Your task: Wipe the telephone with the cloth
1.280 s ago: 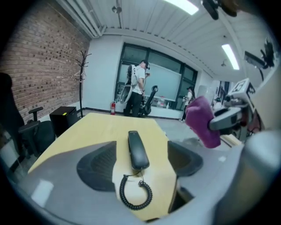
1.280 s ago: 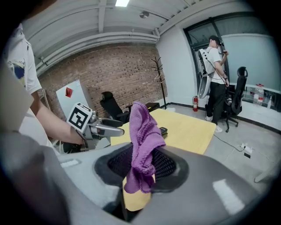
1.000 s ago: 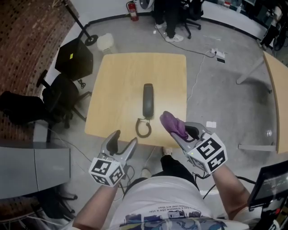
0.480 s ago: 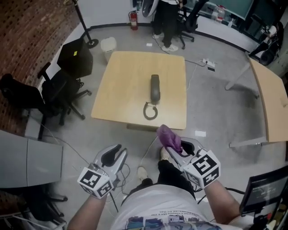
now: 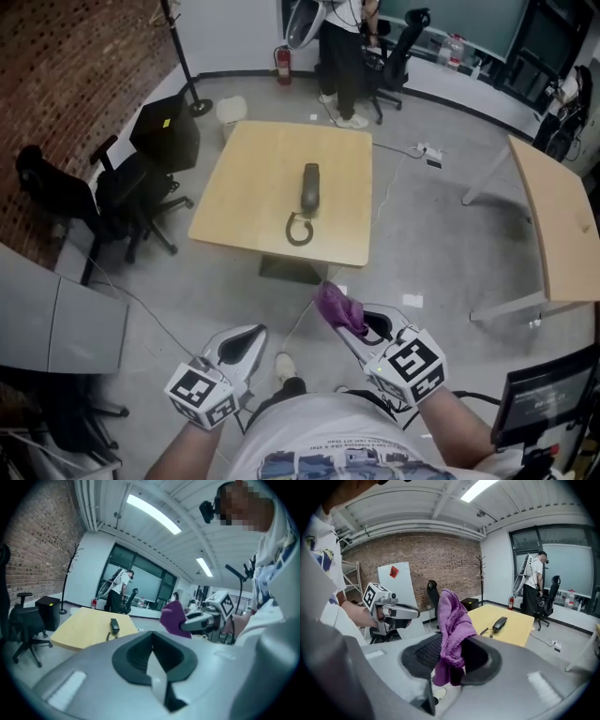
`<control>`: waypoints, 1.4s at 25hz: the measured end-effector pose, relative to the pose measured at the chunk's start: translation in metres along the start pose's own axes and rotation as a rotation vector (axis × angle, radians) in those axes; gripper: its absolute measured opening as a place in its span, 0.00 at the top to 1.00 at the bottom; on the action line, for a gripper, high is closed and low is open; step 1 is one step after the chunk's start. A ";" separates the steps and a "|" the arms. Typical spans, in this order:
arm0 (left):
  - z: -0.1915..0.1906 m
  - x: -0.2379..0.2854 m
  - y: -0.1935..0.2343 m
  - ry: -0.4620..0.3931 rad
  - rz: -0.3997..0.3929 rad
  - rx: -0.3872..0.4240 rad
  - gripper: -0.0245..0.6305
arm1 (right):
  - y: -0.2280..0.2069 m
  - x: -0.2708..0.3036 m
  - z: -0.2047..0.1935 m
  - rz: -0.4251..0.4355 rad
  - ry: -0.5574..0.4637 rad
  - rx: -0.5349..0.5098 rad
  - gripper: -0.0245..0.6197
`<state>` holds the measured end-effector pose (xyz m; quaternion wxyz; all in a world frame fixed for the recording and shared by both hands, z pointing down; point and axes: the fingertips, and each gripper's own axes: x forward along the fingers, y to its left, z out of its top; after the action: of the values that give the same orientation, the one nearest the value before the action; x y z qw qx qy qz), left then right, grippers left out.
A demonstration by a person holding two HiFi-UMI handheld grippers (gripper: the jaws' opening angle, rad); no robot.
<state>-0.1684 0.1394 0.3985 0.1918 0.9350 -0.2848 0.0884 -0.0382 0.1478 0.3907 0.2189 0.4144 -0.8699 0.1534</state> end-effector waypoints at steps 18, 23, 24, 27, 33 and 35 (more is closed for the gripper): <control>-0.041 0.004 -0.139 0.050 -0.064 -0.036 0.96 | 0.034 -0.082 -0.065 0.096 -0.032 -0.039 0.79; -0.024 0.010 -0.147 0.059 -0.130 0.022 0.96 | 0.034 -0.097 -0.057 0.048 -0.038 -0.031 0.79; -0.020 0.012 -0.146 0.054 -0.138 0.039 0.96 | 0.033 -0.095 -0.055 0.043 -0.043 -0.031 0.79; -0.015 0.013 -0.136 0.044 -0.143 0.045 0.96 | 0.033 -0.086 -0.052 0.035 -0.047 -0.040 0.79; -0.032 -0.012 -0.126 0.085 -0.152 0.015 0.96 | 0.060 -0.088 -0.046 0.015 -0.030 -0.038 0.79; -0.037 -0.013 -0.126 0.088 -0.162 0.012 0.96 | 0.061 -0.089 -0.050 0.005 -0.020 -0.040 0.79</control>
<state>-0.1101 0.2571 0.3902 0.2050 0.9514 -0.1989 0.1153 -0.0240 0.2654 0.3832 0.2178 0.4092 -0.8761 0.1325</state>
